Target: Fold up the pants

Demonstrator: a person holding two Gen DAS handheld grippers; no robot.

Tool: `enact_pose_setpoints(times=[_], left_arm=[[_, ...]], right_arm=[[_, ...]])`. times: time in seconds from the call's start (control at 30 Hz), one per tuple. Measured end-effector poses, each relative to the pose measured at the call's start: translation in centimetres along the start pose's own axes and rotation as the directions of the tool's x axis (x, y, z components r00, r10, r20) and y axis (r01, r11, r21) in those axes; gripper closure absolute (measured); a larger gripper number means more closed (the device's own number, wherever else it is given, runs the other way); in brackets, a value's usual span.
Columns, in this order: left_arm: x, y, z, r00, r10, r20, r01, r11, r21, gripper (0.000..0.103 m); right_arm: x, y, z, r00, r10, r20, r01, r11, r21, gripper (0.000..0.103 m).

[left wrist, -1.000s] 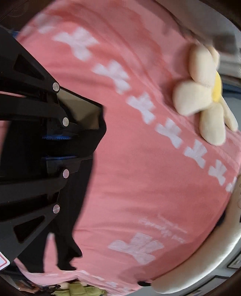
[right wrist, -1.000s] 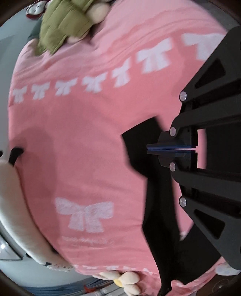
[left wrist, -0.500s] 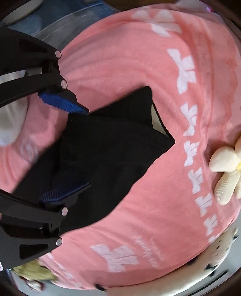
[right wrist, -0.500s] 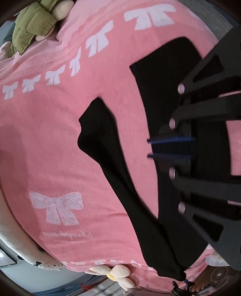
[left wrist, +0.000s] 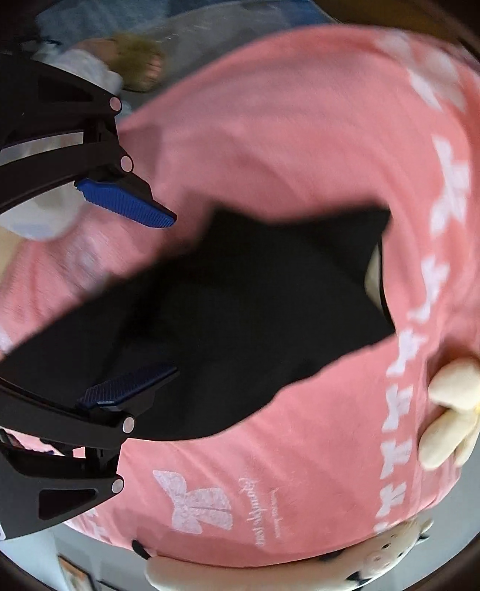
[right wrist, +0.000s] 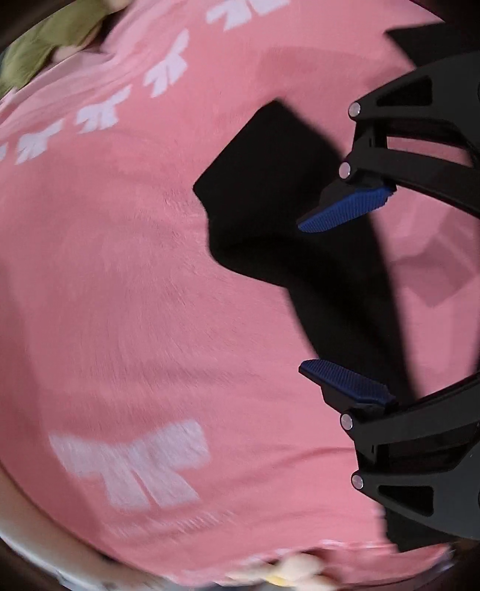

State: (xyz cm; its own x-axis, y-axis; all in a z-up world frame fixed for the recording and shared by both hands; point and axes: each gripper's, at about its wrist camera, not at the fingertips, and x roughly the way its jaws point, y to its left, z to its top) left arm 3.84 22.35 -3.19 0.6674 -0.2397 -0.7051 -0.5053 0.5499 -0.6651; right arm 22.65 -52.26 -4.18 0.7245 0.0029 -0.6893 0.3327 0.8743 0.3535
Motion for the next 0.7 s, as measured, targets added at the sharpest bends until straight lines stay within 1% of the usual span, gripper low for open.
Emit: enact_pose_setpoints(times=[0.03, 0.07, 0.1, 0.13, 0.17, 0.2, 0.23, 0.27, 0.3, 0.33, 0.37, 0.4, 0.47, 0.5, 0.53, 0.57, 0.6, 0.67, 0.7], left_arm=[[0.8, -0.5, 0.5, 1.000, 0.006, -0.001, -0.006, 1.000, 0.000, 0.032], [1.4, -0.6, 0.8, 1.000, 0.010, -0.003, -0.010, 1.000, -0.001, 0.033], [2.0, -0.7, 1.3, 1.000, 0.014, -0.008, -0.014, 1.000, -0.001, 0.056], [2.6, -0.7, 1.8, 1.000, 0.003, -0.021, -0.003, 1.000, 0.002, 0.082], [3.2, -0.8, 2.5, 0.999, -0.005, -0.038, 0.005, 1.000, 0.012, 0.086], [3.2, -1.0, 3.1, 0.999, -0.005, -0.034, 0.005, 1.000, 0.019, 0.091], [3.0, -1.5, 3.6, 1.000, -0.014, -0.024, 0.015, 0.999, 0.041, 0.094], [2.0, -2.7, 4.5, 1.000, -0.025, 0.005, 0.024, 0.994, 0.105, 0.094], [1.4, -3.3, 4.8, 0.999, -0.033, 0.020, 0.030, 0.990, 0.141, 0.094], [0.6, -4.0, 5.2, 0.998, -0.046, 0.036, 0.039, 0.984, 0.175, 0.094], [-0.3, -4.6, 5.7, 0.998, -0.052, 0.044, 0.042, 0.977, 0.208, 0.094], [-0.9, -4.7, 6.0, 0.998, -0.049, 0.049, 0.037, 0.973, 0.227, 0.094], [-1.1, -4.2, 6.2, 0.999, -0.025, 0.042, 0.014, 0.969, 0.247, 0.094], [-0.5, -3.5, 6.1, 1.000, -0.001, 0.018, -0.004, 0.967, 0.257, 0.093], [0.2, -2.9, 6.1, 1.000, 0.018, -0.011, -0.014, 0.964, 0.266, 0.092], [1.3, -1.6, 5.8, 0.998, 0.051, -0.046, -0.037, 0.965, 0.261, 0.092], [2.1, -0.6, 5.6, 0.996, 0.065, -0.066, -0.046, 0.967, 0.251, 0.090], [3.3, 0.9, 5.0, 0.993, 0.080, -0.089, -0.057, 0.971, 0.233, 0.087], [3.1, 1.3, 4.8, 0.996, 0.049, -0.078, -0.031, 0.976, 0.216, 0.084]], right_arm=[[1.0, 0.0, 0.3, 1.000, -0.012, -0.012, 0.012, 1.000, 0.007, 0.034], [2.3, 0.1, 0.6, 0.999, -0.037, -0.031, 0.037, 0.999, 0.010, 0.045], [3.3, 0.1, 0.7, 0.997, -0.057, -0.045, 0.057, 0.998, 0.007, 0.058], [4.2, 0.0, 0.7, 0.996, -0.062, -0.062, 0.063, 0.998, 0.011, 0.081], [4.2, -0.3, 0.7, 0.997, -0.066, -0.050, 0.067, 0.997, 0.028, 0.098], [3.5, -0.6, 0.8, 0.999, -0.045, -0.025, 0.046, 0.998, 0.049, 0.099], [1.3, -1.2, 0.8, 0.998, 0.030, 0.048, -0.034, 0.996, 0.087, 0.099], [-0.9, -1.6, 0.8, 0.991, 0.083, 0.101, -0.093, 0.991, 0.099, 0.099], [-3.3, -1.9, 0.5, 0.980, 0.131, 0.151, -0.147, 0.985, 0.096, 0.099], [-6.8, -2.4, -0.4, 0.961, 0.179, 0.213, -0.199, 0.977, 0.078, 0.099], [-9.1, -2.9, -1.3, 0.949, 0.200, 0.242, -0.221, 0.973, 0.063, 0.099], [-12.1, -4.0, -3.1, 0.939, 0.215, 0.269, -0.237, 0.970, 0.052, 0.099], [-14.7, -5.7, -6.1, 0.938, 0.212, 0.275, -0.235, 0.970, 0.056, 0.099], [-15.4, -6.8, -7.7, 0.944, 0.193, 0.267, -0.217, 0.974, 0.062, 0.099], [-15.2, -8.2, -9.8, 0.960, 0.160, 0.232, -0.182, 0.980, 0.078, 0.099], [-14.3, -9.3, -11.4, 0.974, 0.138, 0.182, -0.158, 0.982, 0.100, 0.099], [-12.9, -10.9, -13.4, 0.989, 0.098, 0.114, -0.113, 0.985, 0.131, 0.099], [-11.2, -12.3, -15.5, 0.997, 0.066, 0.047, -0.072, 0.986, 0.151, 0.096], [-11.3, -12.6, -16.2, 0.994, 0.079, 0.070, -0.090, 0.982, 0.168, 0.096]])
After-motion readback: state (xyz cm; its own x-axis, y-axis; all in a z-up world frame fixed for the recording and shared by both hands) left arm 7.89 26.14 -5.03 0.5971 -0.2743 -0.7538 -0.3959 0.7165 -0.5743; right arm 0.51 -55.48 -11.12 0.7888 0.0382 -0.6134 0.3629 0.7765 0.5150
